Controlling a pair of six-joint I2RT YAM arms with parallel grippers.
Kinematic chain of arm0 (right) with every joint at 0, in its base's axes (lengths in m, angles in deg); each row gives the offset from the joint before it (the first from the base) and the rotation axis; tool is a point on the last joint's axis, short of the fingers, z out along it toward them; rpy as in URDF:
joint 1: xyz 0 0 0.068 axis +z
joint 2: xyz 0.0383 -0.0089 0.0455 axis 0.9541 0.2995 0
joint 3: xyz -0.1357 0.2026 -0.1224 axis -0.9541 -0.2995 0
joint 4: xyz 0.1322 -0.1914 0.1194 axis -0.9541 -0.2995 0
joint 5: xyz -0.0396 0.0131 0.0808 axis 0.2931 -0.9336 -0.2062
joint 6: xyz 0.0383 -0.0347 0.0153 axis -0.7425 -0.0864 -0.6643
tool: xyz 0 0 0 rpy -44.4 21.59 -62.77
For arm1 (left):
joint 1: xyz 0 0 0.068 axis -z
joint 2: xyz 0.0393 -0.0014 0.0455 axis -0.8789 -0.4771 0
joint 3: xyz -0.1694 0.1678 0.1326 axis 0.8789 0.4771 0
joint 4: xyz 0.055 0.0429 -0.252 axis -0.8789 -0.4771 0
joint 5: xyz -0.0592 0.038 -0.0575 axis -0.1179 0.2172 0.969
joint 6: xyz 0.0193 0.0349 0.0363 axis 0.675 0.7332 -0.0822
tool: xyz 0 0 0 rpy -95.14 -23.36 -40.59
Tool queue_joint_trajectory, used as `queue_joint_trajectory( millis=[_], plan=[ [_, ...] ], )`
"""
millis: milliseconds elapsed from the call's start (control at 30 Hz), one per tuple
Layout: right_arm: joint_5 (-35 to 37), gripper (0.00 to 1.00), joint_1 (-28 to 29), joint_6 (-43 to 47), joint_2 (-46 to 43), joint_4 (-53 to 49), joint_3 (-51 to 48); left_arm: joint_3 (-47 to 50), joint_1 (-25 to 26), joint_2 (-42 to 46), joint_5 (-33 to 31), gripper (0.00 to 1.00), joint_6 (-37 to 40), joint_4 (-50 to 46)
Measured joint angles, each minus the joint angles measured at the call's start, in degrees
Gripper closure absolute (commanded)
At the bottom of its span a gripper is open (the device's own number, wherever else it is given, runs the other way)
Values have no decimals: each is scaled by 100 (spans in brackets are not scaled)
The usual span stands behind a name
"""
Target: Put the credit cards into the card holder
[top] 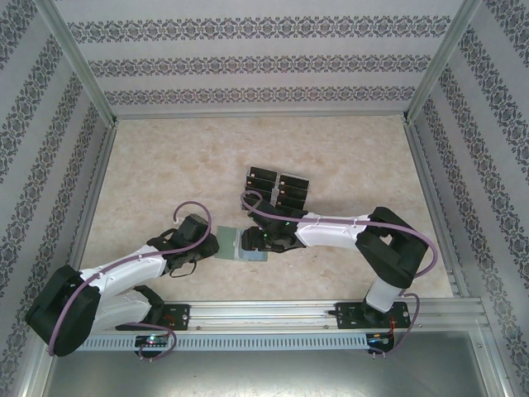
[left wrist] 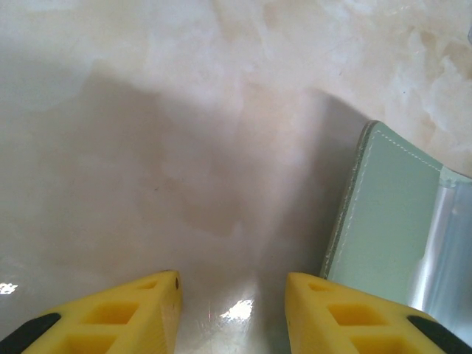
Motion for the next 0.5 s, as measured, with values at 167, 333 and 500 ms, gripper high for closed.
queue_joint_trajectory(
  millis=[167, 333, 500],
  plan=[
    [4, 43, 2, -24, -13, 7, -15, 4, 0, 0, 0, 59, 0, 4],
    [7, 43, 2, -44, -120, -37, -33, 7, 0, 0, -2, 60, 0, 7],
    [74, 42, 15, -42, -378, -127, -33, 7, 0, -11, -2, 60, 2, 7]
  ],
)
